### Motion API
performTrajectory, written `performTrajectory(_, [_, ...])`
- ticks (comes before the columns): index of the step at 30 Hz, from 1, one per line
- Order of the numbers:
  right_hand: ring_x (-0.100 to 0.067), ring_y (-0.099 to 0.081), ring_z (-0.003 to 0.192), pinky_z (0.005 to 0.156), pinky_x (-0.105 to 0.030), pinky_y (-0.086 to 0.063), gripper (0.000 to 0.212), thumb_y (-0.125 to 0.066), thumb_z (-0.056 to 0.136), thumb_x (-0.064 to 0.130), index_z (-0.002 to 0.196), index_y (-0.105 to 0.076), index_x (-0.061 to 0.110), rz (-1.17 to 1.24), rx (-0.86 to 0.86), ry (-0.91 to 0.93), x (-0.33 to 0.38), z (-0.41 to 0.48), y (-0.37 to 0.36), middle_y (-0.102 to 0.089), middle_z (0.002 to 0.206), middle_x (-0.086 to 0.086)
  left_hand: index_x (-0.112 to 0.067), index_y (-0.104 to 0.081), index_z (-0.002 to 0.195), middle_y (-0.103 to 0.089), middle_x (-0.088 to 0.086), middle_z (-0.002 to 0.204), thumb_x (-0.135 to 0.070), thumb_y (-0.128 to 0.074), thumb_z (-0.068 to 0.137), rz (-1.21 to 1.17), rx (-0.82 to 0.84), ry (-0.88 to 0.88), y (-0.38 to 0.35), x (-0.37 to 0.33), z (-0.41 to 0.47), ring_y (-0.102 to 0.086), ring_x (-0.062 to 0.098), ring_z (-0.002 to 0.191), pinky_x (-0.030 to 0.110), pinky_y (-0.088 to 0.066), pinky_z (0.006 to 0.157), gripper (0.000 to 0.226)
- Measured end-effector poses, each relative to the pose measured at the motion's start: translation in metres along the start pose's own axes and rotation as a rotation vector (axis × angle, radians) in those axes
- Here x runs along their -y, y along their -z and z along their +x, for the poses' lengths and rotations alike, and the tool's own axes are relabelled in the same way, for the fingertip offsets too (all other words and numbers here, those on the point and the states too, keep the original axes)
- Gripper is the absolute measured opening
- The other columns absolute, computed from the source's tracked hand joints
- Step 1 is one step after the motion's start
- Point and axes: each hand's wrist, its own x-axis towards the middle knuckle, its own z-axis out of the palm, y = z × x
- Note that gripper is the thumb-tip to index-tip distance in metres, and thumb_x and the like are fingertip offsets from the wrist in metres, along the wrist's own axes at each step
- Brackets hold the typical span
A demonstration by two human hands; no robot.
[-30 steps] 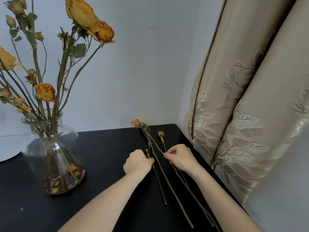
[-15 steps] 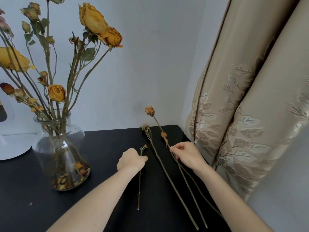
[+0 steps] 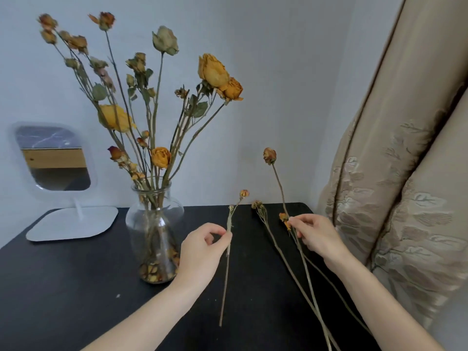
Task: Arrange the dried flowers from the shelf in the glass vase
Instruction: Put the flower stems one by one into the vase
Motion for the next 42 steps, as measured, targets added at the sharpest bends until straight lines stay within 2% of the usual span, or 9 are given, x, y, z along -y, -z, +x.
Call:
performTrajectory(3, [-0.005, -0.044, 0.049, 0.045, -0.013, -0.032, 0.015, -0.059, 0.091, 0.026, 0.082, -0.069, 0.02, 0.057, -0.015, 0.033, 0.014, -0.001, -0.009, -0.051, 0.055, 0.005, -0.035, -0.062, 0.076, -0.046, -0.007, 0.061, -0.029, -0.065, 0.082, -0.01, -0.102, -0.157, 0.037, -0.012, -0.012, -0.045, 0.004, 0.059, 0.016, -0.042, 0.055, 0.009])
performTrajectory(7, [-0.001, -0.042, 0.041, 0.035, -0.008, -0.031, 0.017, -0.061, 0.09, 0.024, 0.081, -0.071, 0.013, 0.126, -0.012, 0.06, 0.03, -0.008, -0.026, -0.049, 0.049, 0.007, -0.032, -0.062, 0.081, -0.061, -0.017, 0.064, -0.024, -0.066, 0.081, -0.148, -0.204, -0.22, 0.084, -0.031, -0.014, -0.057, 0.0, 0.063, 0.005, -0.043, 0.057, 0.01])
performTrajectory(10, [0.001, -0.039, 0.034, 0.034, -0.009, -0.031, 0.017, -0.06, 0.09, 0.024, 0.08, -0.071, 0.014, 0.153, 0.012, 0.076, 0.04, -0.015, -0.037, -0.049, 0.046, 0.009, -0.035, -0.06, 0.084, -0.068, -0.016, 0.073, -0.025, -0.064, 0.082, -0.171, -0.256, -0.316, 0.113, -0.046, -0.01, -0.064, 0.0, 0.071, 0.005, -0.046, 0.062, 0.011])
performTrajectory(13, [-0.004, -0.04, 0.041, 0.038, -0.013, -0.033, 0.018, -0.06, 0.09, 0.026, 0.079, -0.071, 0.016, 0.152, 0.004, 0.096, 0.048, -0.021, -0.043, -0.05, 0.051, 0.005, -0.035, -0.058, 0.085, -0.07, -0.014, 0.071, -0.024, -0.062, 0.085, -0.202, -0.329, -0.417, 0.133, -0.062, -0.005, -0.066, -0.002, 0.075, 0.004, -0.045, 0.066, 0.012])
performTrajectory(17, [-0.007, -0.04, 0.045, 0.039, -0.014, -0.033, 0.017, -0.06, 0.09, 0.025, 0.081, -0.07, 0.015, 0.136, 0.02, 0.105, 0.055, -0.027, -0.047, -0.05, 0.054, 0.003, -0.032, -0.056, 0.086, -0.069, -0.012, 0.076, -0.023, -0.06, 0.087, -0.241, -0.402, -0.492, 0.148, -0.078, 0.004, -0.063, -0.005, 0.069, 0.004, -0.043, 0.057, 0.01])
performTrajectory(22, [-0.007, -0.039, 0.043, 0.037, -0.012, -0.031, 0.017, -0.059, 0.091, 0.023, 0.083, -0.069, 0.013, 0.125, 0.029, 0.116, 0.059, -0.031, -0.045, -0.049, 0.055, 0.001, -0.031, -0.053, 0.084, -0.069, -0.014, 0.076, -0.023, -0.057, 0.09, -0.287, -0.458, -0.502, 0.154, -0.085, 0.011, -0.058, -0.004, 0.057, 0.008, -0.043, 0.06, 0.01])
performTrajectory(29, [-0.006, -0.041, 0.046, 0.041, -0.013, -0.032, 0.016, -0.059, 0.091, 0.023, 0.085, -0.069, 0.012, 0.114, 0.029, 0.111, 0.06, -0.032, -0.048, -0.05, 0.057, 0.0, -0.024, -0.055, 0.093, -0.066, -0.016, 0.077, -0.023, -0.057, 0.09, -0.115, -0.467, -0.461, 0.151, -0.073, 0.022, -0.063, -0.007, 0.073, 0.007, -0.046, 0.056, 0.004])
performTrajectory(37, [-0.006, -0.044, 0.048, 0.042, -0.012, -0.033, 0.013, -0.058, 0.091, 0.023, 0.083, -0.067, 0.017, 0.089, 0.044, 0.109, 0.063, -0.035, -0.056, -0.052, 0.057, 0.001, -0.023, -0.058, 0.094, -0.061, -0.01, 0.055, -0.028, -0.061, 0.087, 0.091, -0.392, -0.351, 0.149, -0.054, 0.032, -0.061, -0.003, 0.057, 0.001, -0.041, 0.053, 0.009])
performTrajectory(42, [-0.007, -0.044, 0.049, 0.043, -0.013, -0.034, 0.015, -0.058, 0.091, 0.022, 0.08, -0.066, 0.019, 0.074, 0.04, 0.107, 0.063, -0.036, -0.057, -0.052, 0.057, 0.001, -0.022, -0.066, 0.09, -0.065, -0.012, 0.069, -0.025, -0.065, 0.083, 0.027, -0.405, -0.398, 0.15, -0.06, 0.035, -0.063, -0.002, 0.061, 0.006, -0.046, 0.056, 0.007])
